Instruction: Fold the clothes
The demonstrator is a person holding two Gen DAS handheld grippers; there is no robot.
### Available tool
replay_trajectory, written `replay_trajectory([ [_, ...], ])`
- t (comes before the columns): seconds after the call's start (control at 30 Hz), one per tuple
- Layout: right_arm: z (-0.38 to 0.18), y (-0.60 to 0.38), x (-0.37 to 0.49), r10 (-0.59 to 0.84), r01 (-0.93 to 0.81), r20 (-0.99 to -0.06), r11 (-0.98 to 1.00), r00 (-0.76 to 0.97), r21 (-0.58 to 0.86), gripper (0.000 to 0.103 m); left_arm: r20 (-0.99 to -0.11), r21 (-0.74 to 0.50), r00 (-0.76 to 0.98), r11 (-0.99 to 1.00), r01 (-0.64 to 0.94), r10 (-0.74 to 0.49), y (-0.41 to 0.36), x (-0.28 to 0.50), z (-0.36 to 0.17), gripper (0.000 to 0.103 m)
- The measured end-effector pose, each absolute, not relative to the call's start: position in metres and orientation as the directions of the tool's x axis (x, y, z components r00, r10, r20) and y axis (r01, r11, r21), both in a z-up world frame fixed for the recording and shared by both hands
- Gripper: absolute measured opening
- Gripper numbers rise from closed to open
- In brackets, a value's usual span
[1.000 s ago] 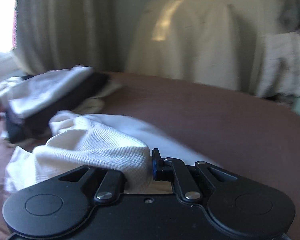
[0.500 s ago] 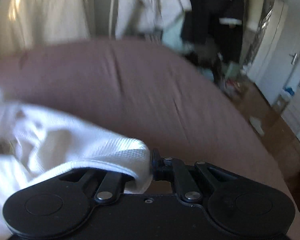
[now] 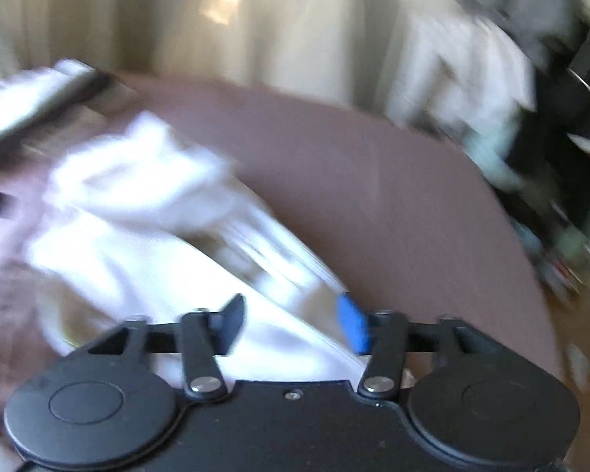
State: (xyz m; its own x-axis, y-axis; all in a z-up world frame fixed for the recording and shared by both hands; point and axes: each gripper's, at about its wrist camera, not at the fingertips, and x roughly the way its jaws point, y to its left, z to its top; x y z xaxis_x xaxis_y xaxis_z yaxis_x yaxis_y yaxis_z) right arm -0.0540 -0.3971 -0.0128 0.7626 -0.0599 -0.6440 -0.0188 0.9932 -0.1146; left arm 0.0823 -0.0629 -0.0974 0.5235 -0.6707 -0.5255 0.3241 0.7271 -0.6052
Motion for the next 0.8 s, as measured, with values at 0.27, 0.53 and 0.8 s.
replay_trajectory([
  [0.27,-0.042,-0.329,0.035,0.039,-0.202,-0.629,0.961,0.776,-0.189,0.093,-0.58,-0.434,0.581,0.82,0.373,-0.571,-0.082,0.127,-0.096,0.071],
  [0.53,-0.089,-0.309,0.077,-0.081,-0.275,-0.645,0.859,0.76,-0.432,0.093,-0.602,-0.31,0.616,0.86,0.406,-0.508,-0.114,0.148,-0.113,0.09],
  [0.8,-0.092,-0.274,0.108,-0.065,-0.418,-0.585,0.636,0.809,-0.649,0.04,-0.655,-0.295,0.593,0.882,0.369,-0.467,-0.121,0.17,-0.116,0.01],
])
